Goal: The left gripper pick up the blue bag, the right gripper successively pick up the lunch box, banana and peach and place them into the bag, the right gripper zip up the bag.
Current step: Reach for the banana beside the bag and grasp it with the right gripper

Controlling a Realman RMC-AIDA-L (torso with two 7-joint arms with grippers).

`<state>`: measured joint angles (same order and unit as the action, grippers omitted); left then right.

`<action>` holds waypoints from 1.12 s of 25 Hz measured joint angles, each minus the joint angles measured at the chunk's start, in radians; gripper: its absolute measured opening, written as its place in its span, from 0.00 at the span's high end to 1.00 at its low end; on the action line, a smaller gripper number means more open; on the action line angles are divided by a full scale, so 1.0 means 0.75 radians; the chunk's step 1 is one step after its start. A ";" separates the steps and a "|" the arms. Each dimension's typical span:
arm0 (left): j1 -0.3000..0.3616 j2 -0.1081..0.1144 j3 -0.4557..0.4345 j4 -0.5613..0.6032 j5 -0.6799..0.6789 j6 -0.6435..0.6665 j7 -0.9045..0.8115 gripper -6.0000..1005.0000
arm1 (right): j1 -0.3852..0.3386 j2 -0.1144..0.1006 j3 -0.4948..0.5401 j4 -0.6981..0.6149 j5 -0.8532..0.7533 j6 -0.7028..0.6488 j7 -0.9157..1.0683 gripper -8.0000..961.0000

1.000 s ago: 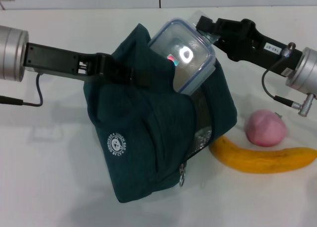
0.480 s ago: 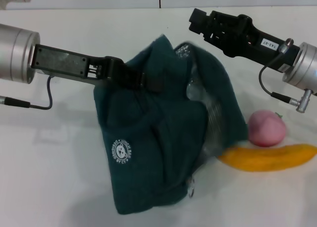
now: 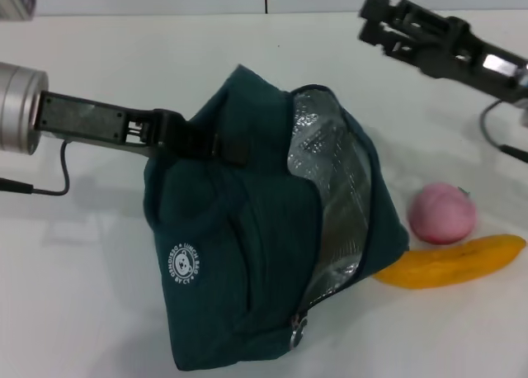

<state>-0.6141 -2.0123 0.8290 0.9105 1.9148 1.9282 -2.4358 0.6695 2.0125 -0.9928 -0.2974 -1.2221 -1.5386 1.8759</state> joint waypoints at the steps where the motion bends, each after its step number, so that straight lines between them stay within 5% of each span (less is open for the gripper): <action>1: 0.003 0.008 -0.002 -0.021 0.000 -0.002 0.015 0.95 | -0.027 -0.007 -0.006 -0.066 -0.022 0.005 -0.001 0.43; 9: 0.055 0.028 -0.017 -0.099 0.003 -0.042 0.096 0.95 | -0.065 -0.105 -0.020 -0.449 -0.391 -0.052 0.022 0.09; 17: 0.106 0.028 -0.019 -0.099 0.001 -0.093 0.113 0.95 | 0.031 -0.155 -0.022 -0.772 -0.863 -0.251 0.179 0.09; 24: 0.107 0.024 -0.019 -0.099 -0.001 -0.095 0.120 0.95 | 0.202 -0.116 -0.121 -1.149 -1.433 -0.412 0.431 0.09; 28: 0.107 0.020 -0.019 -0.099 -0.002 -0.099 0.133 0.95 | 0.310 -0.048 -0.259 -1.245 -1.648 -0.501 0.514 0.09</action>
<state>-0.5340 -1.9975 0.8144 0.8360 1.9134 1.8538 -2.3363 0.9017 1.9762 -1.1871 -1.2310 -2.4582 -1.9144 2.2614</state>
